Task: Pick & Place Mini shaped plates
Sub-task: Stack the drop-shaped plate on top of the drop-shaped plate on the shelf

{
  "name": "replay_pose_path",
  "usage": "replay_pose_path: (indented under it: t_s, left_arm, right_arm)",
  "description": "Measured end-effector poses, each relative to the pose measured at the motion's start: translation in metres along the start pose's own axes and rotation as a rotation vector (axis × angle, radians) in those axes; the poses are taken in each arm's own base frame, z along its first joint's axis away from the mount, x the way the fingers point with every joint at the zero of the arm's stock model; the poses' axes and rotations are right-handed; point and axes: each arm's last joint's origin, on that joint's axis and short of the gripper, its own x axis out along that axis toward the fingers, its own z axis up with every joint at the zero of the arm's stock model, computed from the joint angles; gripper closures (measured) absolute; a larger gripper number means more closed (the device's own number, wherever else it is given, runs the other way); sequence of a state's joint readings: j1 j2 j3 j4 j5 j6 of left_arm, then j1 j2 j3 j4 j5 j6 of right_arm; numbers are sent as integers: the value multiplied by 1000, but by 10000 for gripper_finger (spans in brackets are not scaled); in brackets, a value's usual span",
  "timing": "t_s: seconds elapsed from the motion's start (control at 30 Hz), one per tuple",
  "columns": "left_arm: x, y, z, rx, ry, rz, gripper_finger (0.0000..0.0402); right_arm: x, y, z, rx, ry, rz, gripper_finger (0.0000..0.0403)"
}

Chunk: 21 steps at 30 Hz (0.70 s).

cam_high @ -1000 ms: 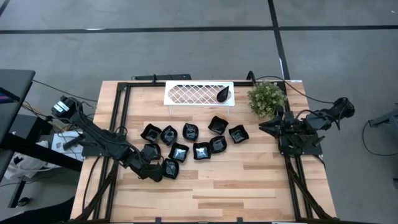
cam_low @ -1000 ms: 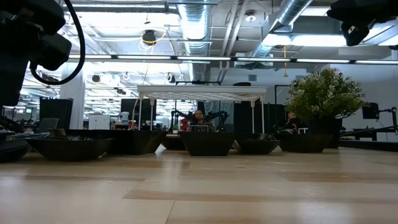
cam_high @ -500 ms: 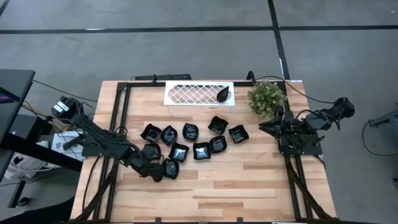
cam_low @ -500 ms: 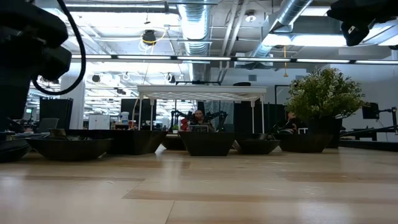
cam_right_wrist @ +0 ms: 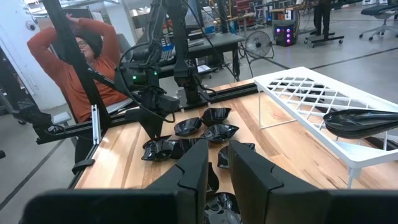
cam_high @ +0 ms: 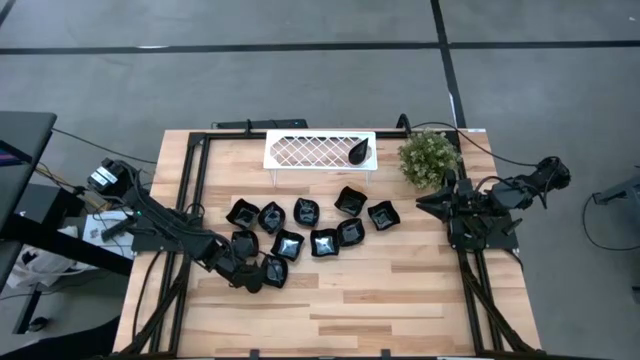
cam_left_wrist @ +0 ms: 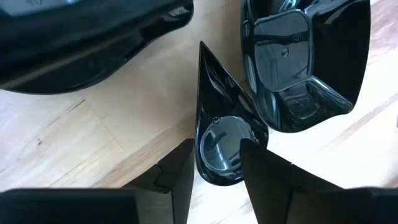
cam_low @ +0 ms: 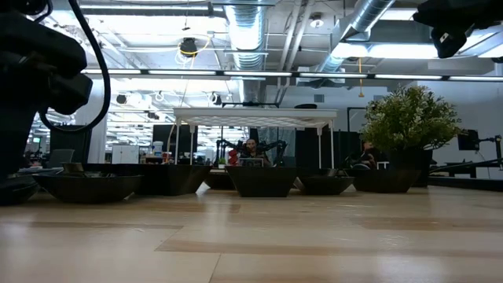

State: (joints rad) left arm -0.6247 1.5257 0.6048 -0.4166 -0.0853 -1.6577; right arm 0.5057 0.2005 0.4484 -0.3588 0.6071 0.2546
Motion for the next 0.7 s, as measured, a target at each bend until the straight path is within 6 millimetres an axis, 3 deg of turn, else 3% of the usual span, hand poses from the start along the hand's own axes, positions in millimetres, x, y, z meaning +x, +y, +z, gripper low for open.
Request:
replay_pose_path:
  t_s: [0.7]
  left_arm:
    - [0,0,1,1,-24,2,361]
  right_arm:
    - [0,0,0,0,0,0,343]
